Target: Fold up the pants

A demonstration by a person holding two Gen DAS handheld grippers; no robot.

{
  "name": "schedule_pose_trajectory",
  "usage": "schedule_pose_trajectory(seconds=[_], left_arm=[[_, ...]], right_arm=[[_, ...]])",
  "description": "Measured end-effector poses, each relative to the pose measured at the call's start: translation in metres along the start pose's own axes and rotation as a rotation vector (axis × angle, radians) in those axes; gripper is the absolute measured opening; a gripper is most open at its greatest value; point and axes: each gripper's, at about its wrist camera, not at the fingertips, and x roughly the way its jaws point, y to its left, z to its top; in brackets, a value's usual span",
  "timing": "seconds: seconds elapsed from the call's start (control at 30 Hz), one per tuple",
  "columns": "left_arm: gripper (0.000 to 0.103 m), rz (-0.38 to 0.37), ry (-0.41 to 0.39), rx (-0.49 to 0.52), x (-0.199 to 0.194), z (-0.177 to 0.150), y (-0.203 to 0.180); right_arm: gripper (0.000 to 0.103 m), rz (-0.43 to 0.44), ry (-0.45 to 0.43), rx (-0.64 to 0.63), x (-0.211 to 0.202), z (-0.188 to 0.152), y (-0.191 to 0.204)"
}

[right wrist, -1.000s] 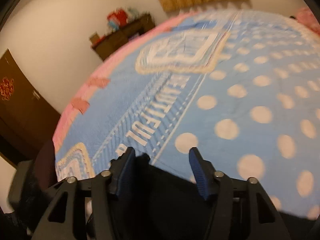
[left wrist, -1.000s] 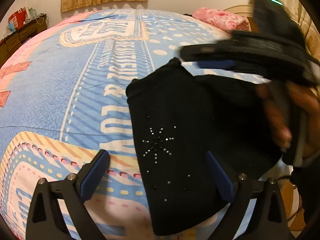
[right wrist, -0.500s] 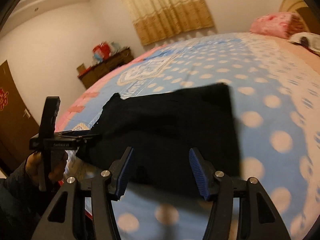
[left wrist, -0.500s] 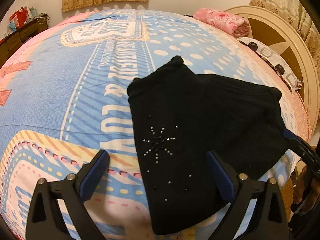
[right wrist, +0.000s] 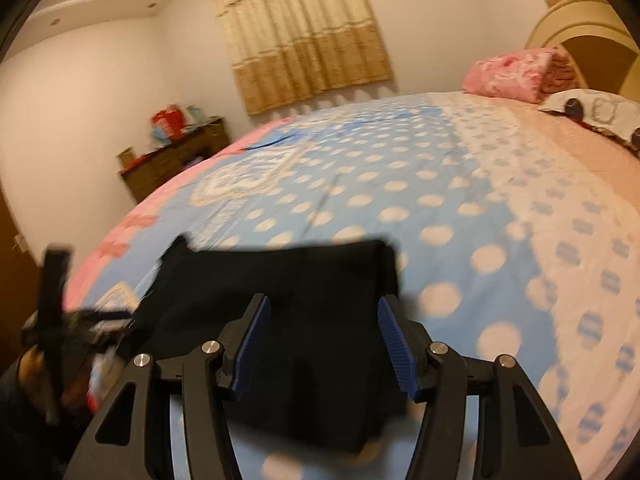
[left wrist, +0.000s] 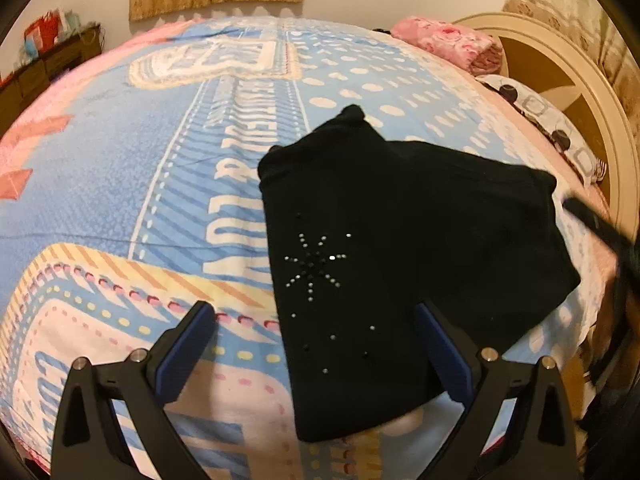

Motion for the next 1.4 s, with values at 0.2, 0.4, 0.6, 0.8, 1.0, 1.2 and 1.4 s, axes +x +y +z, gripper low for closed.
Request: schedule_pose_trajectory(seconds=[0.2, 0.4, 0.6, 0.8, 1.0, 1.2, 1.4], left_arm=[[0.102, 0.025, -0.009, 0.025, 0.002, -0.002, 0.001], [0.103, 0.021, -0.013, -0.002, 0.007, 0.003, -0.001], [0.103, 0.096, -0.056, 0.009, 0.000, -0.001, 0.002], [0.103, 0.102, -0.063, 0.002, 0.001, -0.001, 0.002], [0.103, 0.101, -0.070, 0.004, 0.004, -0.001, -0.001], [0.103, 0.079, -0.062, -0.018, 0.008, -0.001, 0.002], [0.103, 0.078, -0.062, -0.021, 0.007, 0.000, 0.002]], right_arm=[[0.030, -0.021, 0.094, -0.014, 0.051, 0.017, -0.011], [0.028, -0.053, 0.121, 0.012, 0.069, 0.025, -0.020], [0.033, -0.253, 0.022, -0.156, 0.032, 0.029, 0.026], [0.050, -0.034, 0.139, -0.325, 0.064, 0.046, 0.082], [0.050, -0.078, 0.307, -0.398, 0.128, 0.040, 0.092], [0.050, -0.085, 0.301, -0.310, 0.133, 0.044, 0.074], [0.053, -0.094, 0.142, -0.291, 0.071, 0.037, 0.082]])
